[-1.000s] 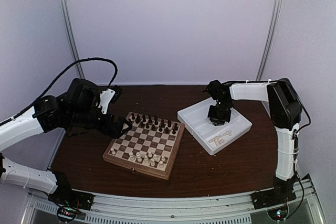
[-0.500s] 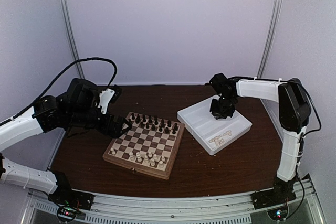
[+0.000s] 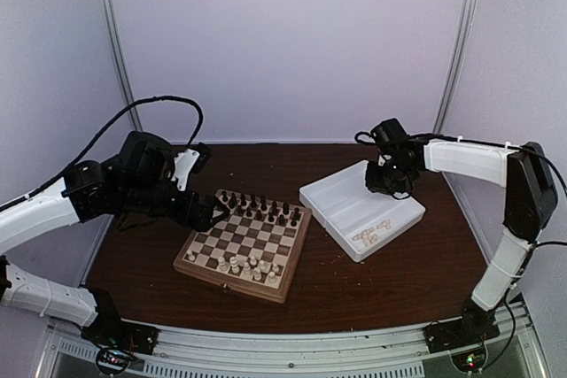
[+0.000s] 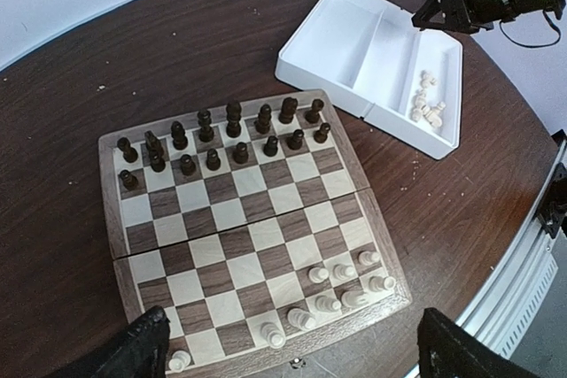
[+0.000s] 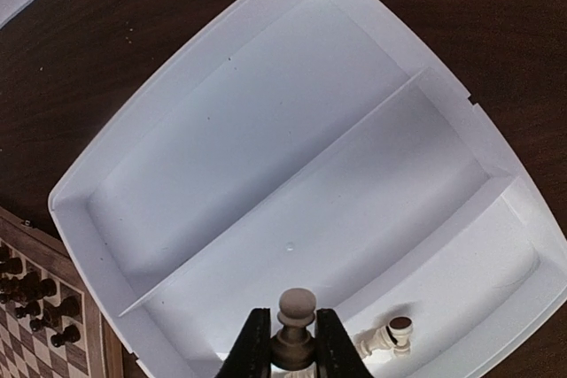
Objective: Set up the chess pieces on the board
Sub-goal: Pick up the chess piece from the storage box, then place the chess piece on the chessboard.
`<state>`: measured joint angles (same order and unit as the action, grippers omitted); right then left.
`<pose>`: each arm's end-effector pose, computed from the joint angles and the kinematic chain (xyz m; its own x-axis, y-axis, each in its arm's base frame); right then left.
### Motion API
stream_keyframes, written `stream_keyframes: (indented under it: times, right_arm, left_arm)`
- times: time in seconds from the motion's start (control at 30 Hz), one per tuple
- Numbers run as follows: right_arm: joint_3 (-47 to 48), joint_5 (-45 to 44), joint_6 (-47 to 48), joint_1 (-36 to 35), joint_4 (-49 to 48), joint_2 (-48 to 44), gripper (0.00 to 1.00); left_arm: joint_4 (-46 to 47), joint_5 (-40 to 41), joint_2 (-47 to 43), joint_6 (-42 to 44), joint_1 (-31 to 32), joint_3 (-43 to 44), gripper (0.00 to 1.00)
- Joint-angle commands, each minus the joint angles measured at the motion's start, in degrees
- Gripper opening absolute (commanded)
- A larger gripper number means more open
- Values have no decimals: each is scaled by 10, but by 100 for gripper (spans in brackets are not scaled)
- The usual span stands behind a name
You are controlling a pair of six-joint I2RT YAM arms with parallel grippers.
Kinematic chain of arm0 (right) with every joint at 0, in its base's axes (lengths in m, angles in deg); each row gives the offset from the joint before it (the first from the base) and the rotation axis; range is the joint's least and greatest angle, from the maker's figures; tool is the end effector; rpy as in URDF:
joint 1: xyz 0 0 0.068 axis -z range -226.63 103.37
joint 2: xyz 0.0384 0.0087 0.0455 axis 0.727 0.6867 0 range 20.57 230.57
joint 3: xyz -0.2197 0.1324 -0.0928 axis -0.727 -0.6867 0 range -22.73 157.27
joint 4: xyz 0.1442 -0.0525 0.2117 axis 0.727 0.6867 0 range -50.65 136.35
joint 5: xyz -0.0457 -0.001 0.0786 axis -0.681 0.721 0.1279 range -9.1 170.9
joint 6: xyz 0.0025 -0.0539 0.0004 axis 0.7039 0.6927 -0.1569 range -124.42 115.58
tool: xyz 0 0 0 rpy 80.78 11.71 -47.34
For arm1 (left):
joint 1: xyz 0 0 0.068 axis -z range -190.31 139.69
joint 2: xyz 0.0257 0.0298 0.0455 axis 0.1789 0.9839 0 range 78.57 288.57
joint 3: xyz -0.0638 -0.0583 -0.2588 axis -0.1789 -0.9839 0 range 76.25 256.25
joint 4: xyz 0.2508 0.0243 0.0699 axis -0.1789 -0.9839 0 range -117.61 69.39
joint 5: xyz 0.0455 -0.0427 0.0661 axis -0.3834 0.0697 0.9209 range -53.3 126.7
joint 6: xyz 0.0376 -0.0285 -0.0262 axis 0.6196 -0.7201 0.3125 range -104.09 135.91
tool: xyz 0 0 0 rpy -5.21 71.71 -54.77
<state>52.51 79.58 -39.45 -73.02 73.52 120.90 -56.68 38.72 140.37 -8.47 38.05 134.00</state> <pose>0.3324 0.1640 0.2293 -0.8795 0.2043 -0.4298 0.0868 0.9569 0.2772 0.1522 -0.1693 0.3181 -0.6908 0.1561 -0.7060 0.4871 0.8220 -0.2949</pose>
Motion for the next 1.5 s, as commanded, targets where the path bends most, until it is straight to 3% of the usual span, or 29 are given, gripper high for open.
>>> stream_keyframes:
  times: [0.0,0.2,0.43,0.8,1.03,1.33,1.47]
  right_arm:
    - [-59,12,73,-5,-80,-54,10]
    - [-126,12,126,-22,-132,-119,10]
    - [-212,74,167,-46,-230,-190,10]
    - [-310,103,214,-106,-339,-249,10]
    - [-362,137,249,-132,-418,-277,10]
    - [-378,162,281,-152,-428,-298,9]
    - [-379,162,308,-172,-422,-309,9]
  left_arm:
    - [81,-56,21,-31,-4,2,98]
    - [143,-118,70,-60,-4,8,98]
    - [189,-148,106,-92,-4,13,97]
    - [288,-207,177,-164,6,15,92]
    - [337,-251,265,-210,34,69,86]
    - [335,-273,361,-227,36,157,83]
    - [334,-299,397,-238,35,195,76]
